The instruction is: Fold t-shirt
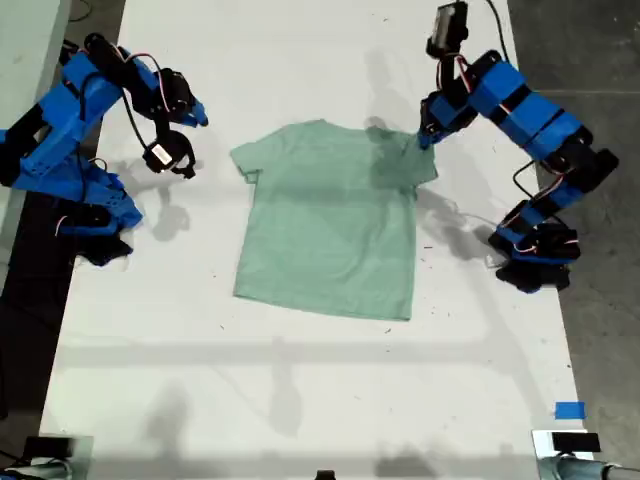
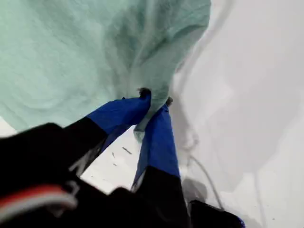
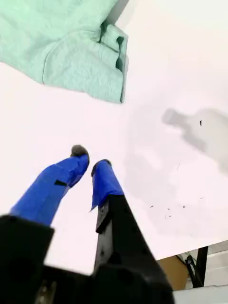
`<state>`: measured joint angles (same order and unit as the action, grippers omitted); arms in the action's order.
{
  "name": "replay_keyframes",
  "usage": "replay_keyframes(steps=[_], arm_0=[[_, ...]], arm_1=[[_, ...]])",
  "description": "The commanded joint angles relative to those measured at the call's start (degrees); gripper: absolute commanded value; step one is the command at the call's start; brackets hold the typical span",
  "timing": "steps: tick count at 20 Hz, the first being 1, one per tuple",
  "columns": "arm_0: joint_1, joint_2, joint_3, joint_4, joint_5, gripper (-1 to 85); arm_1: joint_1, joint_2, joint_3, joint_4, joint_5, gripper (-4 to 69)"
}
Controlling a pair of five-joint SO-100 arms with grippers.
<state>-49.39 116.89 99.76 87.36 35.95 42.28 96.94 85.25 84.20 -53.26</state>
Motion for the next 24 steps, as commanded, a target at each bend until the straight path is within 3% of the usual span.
replay_keyframes(steps=[1, 5, 7, 13, 19, 20, 21, 22, 24], arm_0=[[-0.62, 0.26, -0.35, -1.14, 0.09, 5.4], [-0.62, 0.26, 0.44, -1.49, -0.09, 5.4], [-0.53, 0.26, 0.88, -1.76, -0.18, 5.4], [-0.53, 0.35, 1.49, -2.11, -0.35, 5.4], [-0.09, 0.35, 2.64, -2.90, -0.70, 5.5], [-0.09, 0.35, 2.72, -2.90, -0.70, 7.9], [0.00, 0.35, 2.72, -2.90, -0.70, 10.9], [0.00, 0.35, 2.81, -2.81, -0.70, 12.9], [0.18, 0.35, 2.81, -2.90, -0.70, 16.0]], arm_1=[[-6.50, -6.06, -16.88, 0.79, 4.48, -1.1], [-13.89, -21.97, -36.91, 0.35, 8.88, -1.1], [-16.35, -27.77, -41.66, -2.72, 10.46, -1.1], [-20.39, -39.81, -42.71, -14.15, 14.77, -1.1], [-21.71, -48.25, -44.38, -21.27, 18.28, -0.4], [-21.80, -48.34, -44.38, -20.92, 17.58, 11.5], [-21.88, -48.08, -45.35, -19.07, 16.61, 29.5], [-21.71, -46.93, -46.32, -16.26, 16.08, 30.7], [-20.13, -42.01, -46.14, -9.14, 16.52, 25.7]])
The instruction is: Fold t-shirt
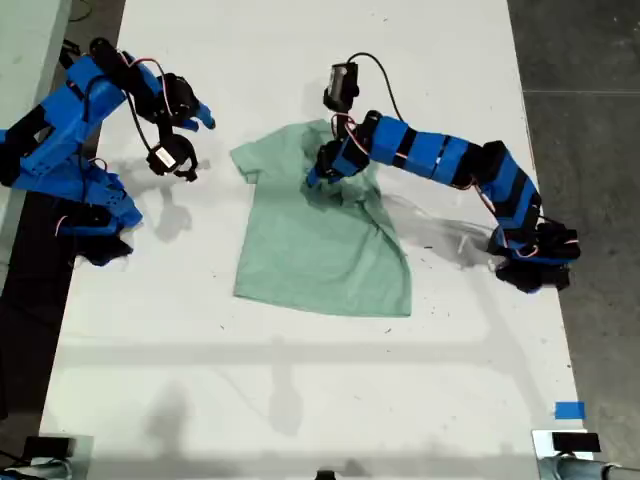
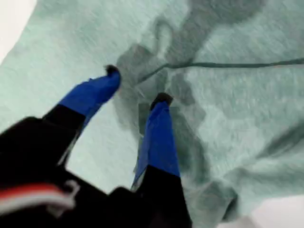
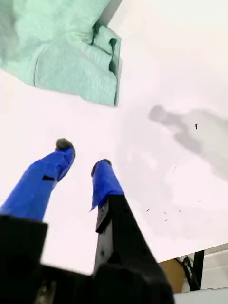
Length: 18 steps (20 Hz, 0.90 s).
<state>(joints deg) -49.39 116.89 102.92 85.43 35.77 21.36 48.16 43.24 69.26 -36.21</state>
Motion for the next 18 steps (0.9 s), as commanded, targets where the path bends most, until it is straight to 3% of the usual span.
replay_keyframes(steps=[1, 5, 12, 18], arm_0=[[0.26, 0.35, -0.53, -0.97, -0.53, 16.4], [0.53, 0.18, -0.70, -1.85, -0.53, 19.2], [-0.35, -11.69, -0.97, -9.05, -0.09, 20.4], [-1.41, -26.37, -3.87, -17.14, 0.18, 21.1]], arm_1=[[1.67, 10.11, -3.25, 9.40, -0.79, 25.4], [4.04, 24.43, 1.23, 20.39, -2.46, 22.7], [5.62, 52.73, 29.62, 19.42, -0.35, 19.5], [3.60, 66.80, 42.36, 18.54, 2.99, 16.1]])
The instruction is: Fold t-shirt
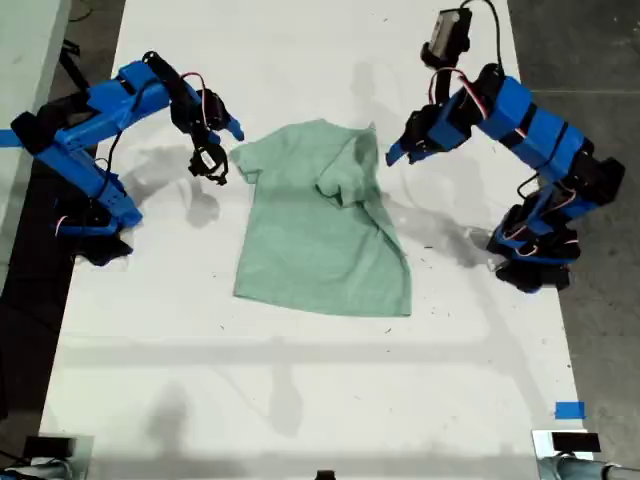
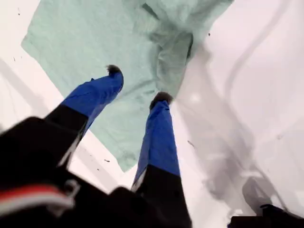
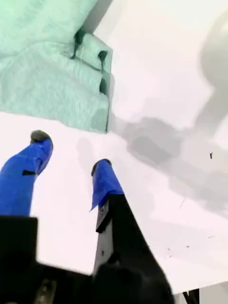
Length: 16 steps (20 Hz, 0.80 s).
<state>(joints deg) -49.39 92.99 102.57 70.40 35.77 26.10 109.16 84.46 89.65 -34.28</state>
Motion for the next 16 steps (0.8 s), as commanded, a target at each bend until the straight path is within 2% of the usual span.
replay_keyframes(steps=[1, 7, 10, 11, 12, 14, 16], arm_0=[[-1.41, -5.19, -4.92, -2.29, 0.09, 21.2], [-1.58, -19.78, -12.30, -3.96, -0.26, 22.5], [-2.02, -26.98, -17.58, -2.20, -0.35, 21.2], [-2.46, -30.06, -20.48, -0.35, -0.35, 18.2], [-2.72, -32.34, -23.73, 2.20, -0.35, 9.3], [-2.90, -33.57, -26.02, 3.34, 0.62, 0.1], [-3.16, -33.22, -26.98, 3.96, 1.23, 0.0]], arm_1=[[-1.32, 7.65, 2.99, -2.20, 1.49, 15.6], [-1.76, 13.27, 8.09, -3.08, 2.55, 14.0], [-1.93, 14.06, 8.44, -3.16, 2.72, 13.7], [-1.93, 14.41, 8.53, -3.16, 2.81, 13.7], [-1.93, 14.59, 8.70, -3.16, 2.81, 13.5], [-1.93, 15.29, 9.58, -3.69, 2.90, 13.2], [-1.93, 16.17, 10.46, -3.96, 3.16, 13.0]])
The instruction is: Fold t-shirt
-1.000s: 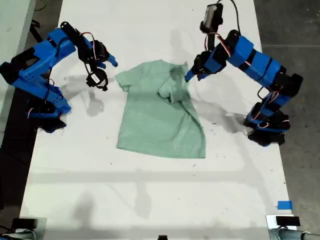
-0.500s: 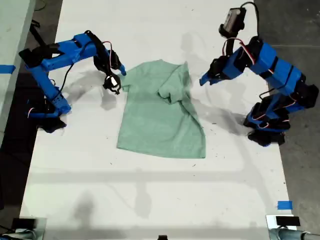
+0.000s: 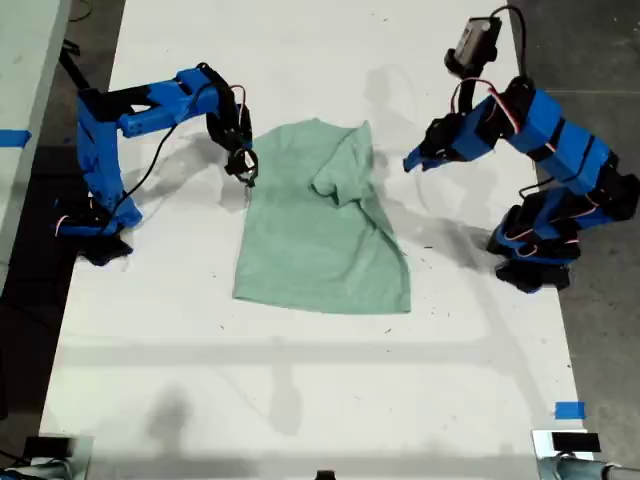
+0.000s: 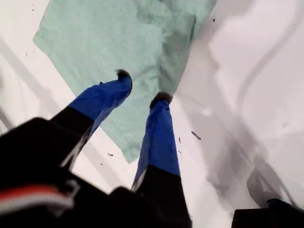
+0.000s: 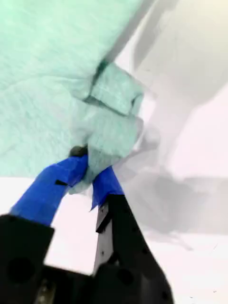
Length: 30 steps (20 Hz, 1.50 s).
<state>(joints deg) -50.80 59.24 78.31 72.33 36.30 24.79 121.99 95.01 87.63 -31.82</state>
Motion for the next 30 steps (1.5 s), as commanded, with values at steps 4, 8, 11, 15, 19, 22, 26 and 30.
replay_keyframes(steps=[4, 8, 11, 15, 19, 22, 26, 30], arm_0=[[-5.71, 10.11, -4.13, 7.21, 2.72, 0.0], [-9.05, 18.72, -8.96, 11.78, 4.92, -0.1], [-2.46, 18.02, -12.04, 9.93, 4.13, -0.1], [7.03, 8.44, -22.76, 6.59, -0.44, -0.1], [11.95, -3.87, -36.39, 2.55, -3.25, -0.1], [13.10, -8.44, -36.47, -4.92, -5.45, -0.1], [12.13, -13.45, -36.74, -10.90, -5.45, 13.8], [14.33, -7.82, -36.56, -5.19, 0.62, 26.5]], arm_1=[[-0.44, 7.03, 3.08, -2.55, 1.23, 12.8], [-0.53, 10.20, 6.15, -3.16, 2.11, 12.7], [-0.70, 12.04, 8.26, -3.34, 2.90, 12.7], [-1.41, 13.89, 9.67, -3.34, 3.87, 12.9], [-2.55, 14.68, 11.34, -3.60, 5.27, 12.8], [-3.69, 16.26, 13.97, -4.75, 6.68, 12.8], [-5.80, 17.40, 17.58, -7.03, 9.05, 12.8], [-7.03, 18.37, 21.01, -8.96, 10.37, 13.1]])
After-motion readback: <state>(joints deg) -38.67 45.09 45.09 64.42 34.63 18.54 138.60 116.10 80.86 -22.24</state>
